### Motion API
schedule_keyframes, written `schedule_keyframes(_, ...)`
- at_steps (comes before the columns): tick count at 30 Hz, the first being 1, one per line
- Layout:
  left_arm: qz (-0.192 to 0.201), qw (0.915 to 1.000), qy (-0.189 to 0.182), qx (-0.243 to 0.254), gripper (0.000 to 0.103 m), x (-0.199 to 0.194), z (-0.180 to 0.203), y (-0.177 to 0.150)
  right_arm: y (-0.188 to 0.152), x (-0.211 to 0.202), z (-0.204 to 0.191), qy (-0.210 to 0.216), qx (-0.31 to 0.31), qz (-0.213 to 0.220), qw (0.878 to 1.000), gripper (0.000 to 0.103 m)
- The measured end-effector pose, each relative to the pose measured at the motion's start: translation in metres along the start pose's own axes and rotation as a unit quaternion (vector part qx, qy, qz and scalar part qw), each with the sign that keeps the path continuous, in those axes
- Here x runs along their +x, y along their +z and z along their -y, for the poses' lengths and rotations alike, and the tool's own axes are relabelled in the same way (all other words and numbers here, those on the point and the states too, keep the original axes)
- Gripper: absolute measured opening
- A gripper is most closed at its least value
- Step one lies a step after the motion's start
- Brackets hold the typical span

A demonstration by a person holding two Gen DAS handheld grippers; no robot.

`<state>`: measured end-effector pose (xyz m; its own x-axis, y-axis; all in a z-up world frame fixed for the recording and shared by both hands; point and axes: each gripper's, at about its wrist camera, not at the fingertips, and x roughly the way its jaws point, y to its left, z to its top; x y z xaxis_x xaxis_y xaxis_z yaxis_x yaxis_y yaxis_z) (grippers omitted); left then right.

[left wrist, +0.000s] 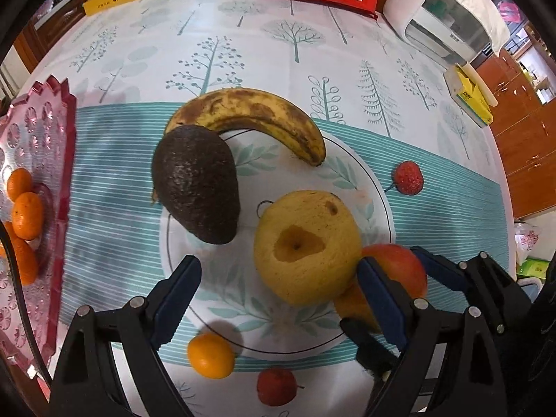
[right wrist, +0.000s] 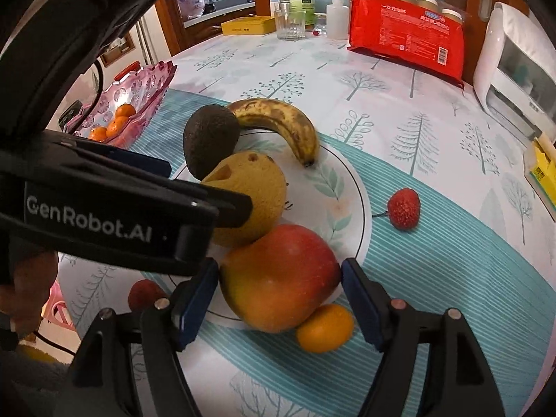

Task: Organize fruits
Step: 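Grasp the yellow pear with the left tool while the right tool grasps the red apple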

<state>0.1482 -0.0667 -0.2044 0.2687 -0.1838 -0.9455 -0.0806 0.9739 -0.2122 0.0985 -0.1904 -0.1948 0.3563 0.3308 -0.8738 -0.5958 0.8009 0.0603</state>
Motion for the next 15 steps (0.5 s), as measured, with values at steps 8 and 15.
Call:
schedule_keyframes(8,-0.017,0.9998,-0.007,-0.012,0.091,0.016,0.005,0.006,0.001,0.016,0.005,0.029,0.011,-0.022,0.999,0.074)
schedule_keyframes(15,-0.024,0.9993,-0.004,-0.028,0.09,0.028,0.006,0.012,0.0,0.017,0.016,0.052,0.039,-0.013,0.998,0.073)
